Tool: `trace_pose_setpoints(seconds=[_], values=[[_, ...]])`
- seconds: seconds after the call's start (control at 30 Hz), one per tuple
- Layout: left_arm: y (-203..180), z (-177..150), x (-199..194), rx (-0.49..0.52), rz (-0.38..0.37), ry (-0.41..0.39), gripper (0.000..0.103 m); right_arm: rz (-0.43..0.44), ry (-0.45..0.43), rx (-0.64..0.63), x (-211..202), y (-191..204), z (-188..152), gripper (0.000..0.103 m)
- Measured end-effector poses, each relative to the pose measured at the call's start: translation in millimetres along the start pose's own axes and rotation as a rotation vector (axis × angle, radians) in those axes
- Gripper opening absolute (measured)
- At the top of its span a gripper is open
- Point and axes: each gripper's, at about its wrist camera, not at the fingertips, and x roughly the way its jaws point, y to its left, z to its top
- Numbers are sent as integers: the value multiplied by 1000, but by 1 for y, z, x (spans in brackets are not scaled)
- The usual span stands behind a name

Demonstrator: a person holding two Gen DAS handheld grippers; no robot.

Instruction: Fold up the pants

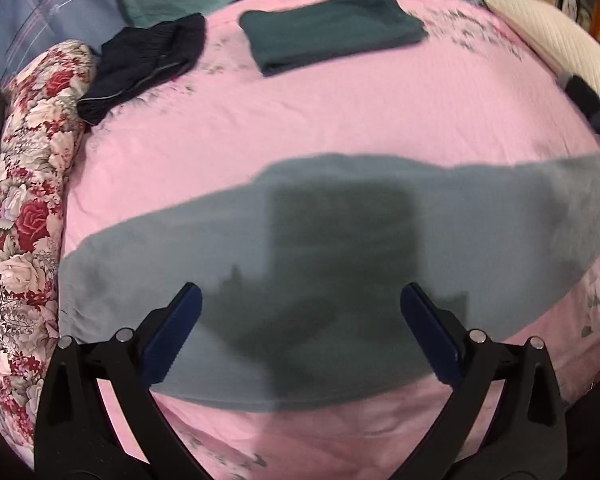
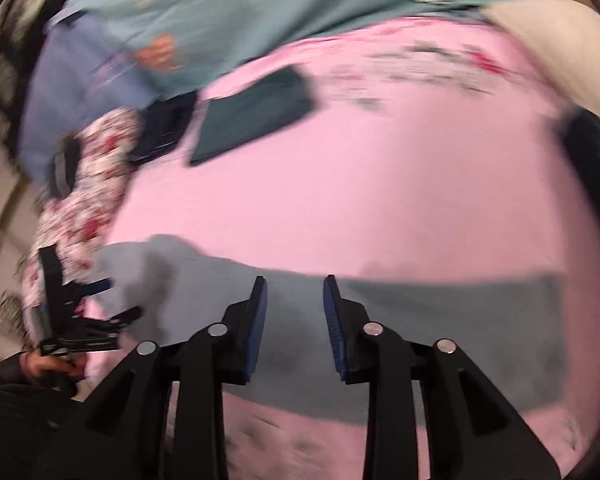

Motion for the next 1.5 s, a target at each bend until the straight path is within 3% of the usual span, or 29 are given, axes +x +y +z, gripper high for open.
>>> trace_pose_setpoints(seconds=[0.13,0.2,0.27,0.37,0.6,0.63,0.67,0.7,0.73,0.83,0.9,1.0,1.07,1.13,1.23,1.27,1.33,1.4,1.43,1.47,1.5], values=[[29,-5,30,-34,30,43,101,199,114,-99,82,68,43,36],[41,-10,45,-71,7,86,101,243,188,-149,124,100,50,36],[54,-16,49,-142,-70,81,101,262,263,-180,168,120,62,36],[59,-19,51,-152,-109,71,101,258,397,-253,222,147,68,36],[59,-25,50,-93,-139,30,101,294,575,-385,260,178,57,36],[60,-25,50,-86,-142,28,101,291,596,-396,263,179,56,32],[59,-25,50,-81,-145,21,101,287,606,-405,264,179,53,27],[59,-26,49,-75,-149,13,101,289,609,-405,265,179,54,11],[60,-27,49,-68,-155,5,101,289,616,-395,266,178,54,8],[62,-32,48,-49,-168,-15,101,270,535,-374,256,174,63,7],[61,-35,47,-42,-173,-23,101,264,470,-290,249,164,68,7],[65,-31,46,-6,-192,5,101,193,495,-320,258,166,52,8],[75,-27,41,9,-184,22,101,205,488,-291,256,169,55,13],[99,-24,30,-13,-163,-21,101,234,457,-208,251,163,68,26],[139,-24,33,-93,-140,-33,101,220,364,-163,236,158,85,26],[154,-26,43,-134,-135,-7,101,259,357,-134,230,155,87,26],[174,-35,59,-188,-124,41,101,361,381,-102,224,157,82,26],[183,-42,63,-205,-145,27,101,421,441,-118,224,159,69,26],[180,-44,62,-182,-128,24,101,419,470,-136,225,159,59,26],[174,-45,63,-144,-97,27,101,339,492,-187,230,155,47,26],[169,-48,64,-114,-67,24,101,261,493,-216,233,147,39,9]])
